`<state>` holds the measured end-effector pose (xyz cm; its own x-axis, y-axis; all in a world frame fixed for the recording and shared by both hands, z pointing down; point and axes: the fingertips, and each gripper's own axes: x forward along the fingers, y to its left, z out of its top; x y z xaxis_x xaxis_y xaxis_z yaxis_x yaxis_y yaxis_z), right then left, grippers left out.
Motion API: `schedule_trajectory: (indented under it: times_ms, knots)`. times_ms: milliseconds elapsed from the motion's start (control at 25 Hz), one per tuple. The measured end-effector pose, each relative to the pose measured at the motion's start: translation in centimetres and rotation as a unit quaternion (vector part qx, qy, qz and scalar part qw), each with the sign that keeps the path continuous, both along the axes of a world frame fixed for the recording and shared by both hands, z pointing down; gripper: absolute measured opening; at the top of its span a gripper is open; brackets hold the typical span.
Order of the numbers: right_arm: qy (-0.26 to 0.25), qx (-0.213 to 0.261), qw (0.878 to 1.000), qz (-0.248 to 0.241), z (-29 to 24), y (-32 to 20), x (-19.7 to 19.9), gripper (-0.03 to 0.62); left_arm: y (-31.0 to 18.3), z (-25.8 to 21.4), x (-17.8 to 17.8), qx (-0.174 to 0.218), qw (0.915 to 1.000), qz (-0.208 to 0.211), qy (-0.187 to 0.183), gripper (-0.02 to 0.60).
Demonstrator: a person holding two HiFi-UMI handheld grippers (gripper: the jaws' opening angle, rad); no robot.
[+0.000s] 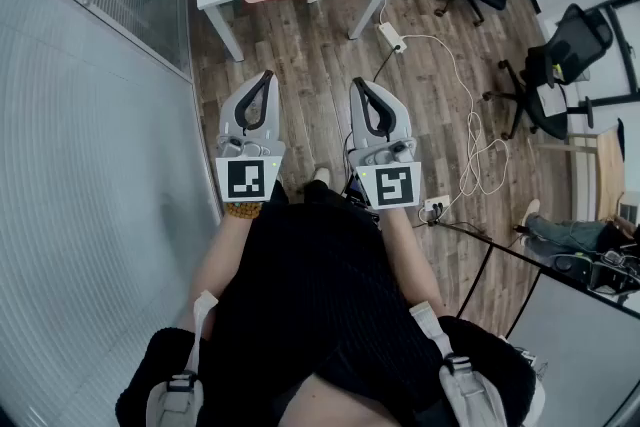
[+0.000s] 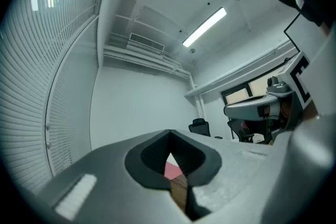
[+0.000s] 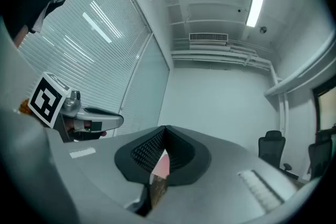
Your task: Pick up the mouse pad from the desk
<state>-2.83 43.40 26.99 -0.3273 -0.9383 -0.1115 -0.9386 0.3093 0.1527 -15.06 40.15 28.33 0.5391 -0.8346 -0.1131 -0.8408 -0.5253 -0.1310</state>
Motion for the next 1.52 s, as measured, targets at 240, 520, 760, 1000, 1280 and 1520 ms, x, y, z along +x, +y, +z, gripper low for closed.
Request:
schedule_trajectory:
  times_ms: [240, 520, 760, 1000, 1280, 1520]
  knots:
    - [0.002, -0.037, 0.998, -0.042, 1.9, -0.3, 2.9, 0.026, -0.4, 0.7, 3.0, 0.001, 0.9999, 0.000, -0.011, 0.000]
    - [0.005, -0.042, 0.997, -0.066, 3.7, -1.8, 5.5, 0.030, -1.0, 2.1, 6.4, -0.001, 0.9995, 0.005, -0.032, 0.000]
    - [-0.001, -0.058, 0.997, -0.060, 4.8, -4.2, 7.6, 0.023, -3.0, 2.3, 8.1, -0.006, 0.9995, 0.000, -0.030, 0.000]
    - [0.003, -0.077, 0.995, -0.069, 6.8, -9.1, 8.0, 0.023, -8.0, 3.4, 8.1, -0.014, 0.9997, -0.002, -0.018, 0.000]
    - [0.029, -0.097, 0.992, -0.077, 8.0, -18.1, 7.1, 0.023, -17.5, 5.1, 7.0, -0.016, 0.9999, 0.002, -0.003, 0.000]
    - [0.050, -0.110, 0.990, -0.070, 8.1, -25.0, 6.2, 0.023, -24.4, 5.6, 5.7, -0.029, 0.9995, 0.005, 0.014, 0.000]
